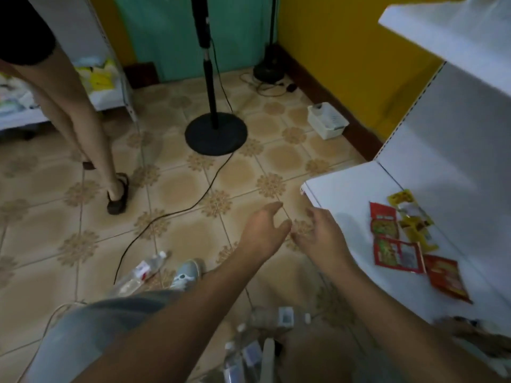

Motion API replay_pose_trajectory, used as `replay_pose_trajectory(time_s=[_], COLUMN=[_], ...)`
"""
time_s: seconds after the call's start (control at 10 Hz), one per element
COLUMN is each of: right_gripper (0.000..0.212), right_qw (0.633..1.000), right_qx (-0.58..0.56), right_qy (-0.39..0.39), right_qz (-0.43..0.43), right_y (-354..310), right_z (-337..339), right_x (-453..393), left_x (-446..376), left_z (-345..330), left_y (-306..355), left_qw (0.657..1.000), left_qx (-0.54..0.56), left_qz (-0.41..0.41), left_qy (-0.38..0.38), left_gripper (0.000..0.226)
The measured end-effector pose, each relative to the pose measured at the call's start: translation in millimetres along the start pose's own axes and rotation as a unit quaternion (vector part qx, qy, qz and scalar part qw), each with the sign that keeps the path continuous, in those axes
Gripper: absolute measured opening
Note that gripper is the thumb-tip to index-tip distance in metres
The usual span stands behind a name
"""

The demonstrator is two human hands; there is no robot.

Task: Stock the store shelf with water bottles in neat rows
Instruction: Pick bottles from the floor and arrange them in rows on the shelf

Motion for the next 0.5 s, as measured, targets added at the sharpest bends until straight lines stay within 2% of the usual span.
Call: replay_pose_trajectory(time_s=[0.1,0.2,0.3,0.4,0.5], right_gripper=[0.059,0.053,0.042,0.025,0.027], right_qw=[0.993,0.967,0.916,0.854,0.782], right_qx=[-0.063,-0.124,-0.189,-0.260,-0.334], right_qy=[-0.056,-0.087,-0.117,-0.116,-0.126], right_qz=[-0.081,-0.207,-0.333,-0.436,-0.512], right_y=[54,122,183,250,285], right_z=[-43,-87,-144,-218,-286], right_x=[-3,6,20,30,39], left_x=[-26,-52,-73,-90,-97], left_z=[-47,-98,-153,-203,-242], left_y=[-21,-55,-97,-150,-209], left_qw=[0.998,0.993,0.983,0.970,0.959], left_qx=[-0.018,-0.015,-0.008,-0.008,-0.021], left_qz=[0.003,0.031,0.058,0.097,0.131], left_qy=[-0.055,-0.111,-0.175,-0.225,-0.251], left_gripper=[0.052,0.051,0.051,0.050,0.048])
Point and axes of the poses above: each hand's wrist, its own x-axis away from the middle knuckle, its own z-axis out of the back of the hand, y = z × x, the point moved 9 cm from there along -x, towards the middle knuckle, and after that the axes turned 9 degrees about -y, right-handed, at the moved point
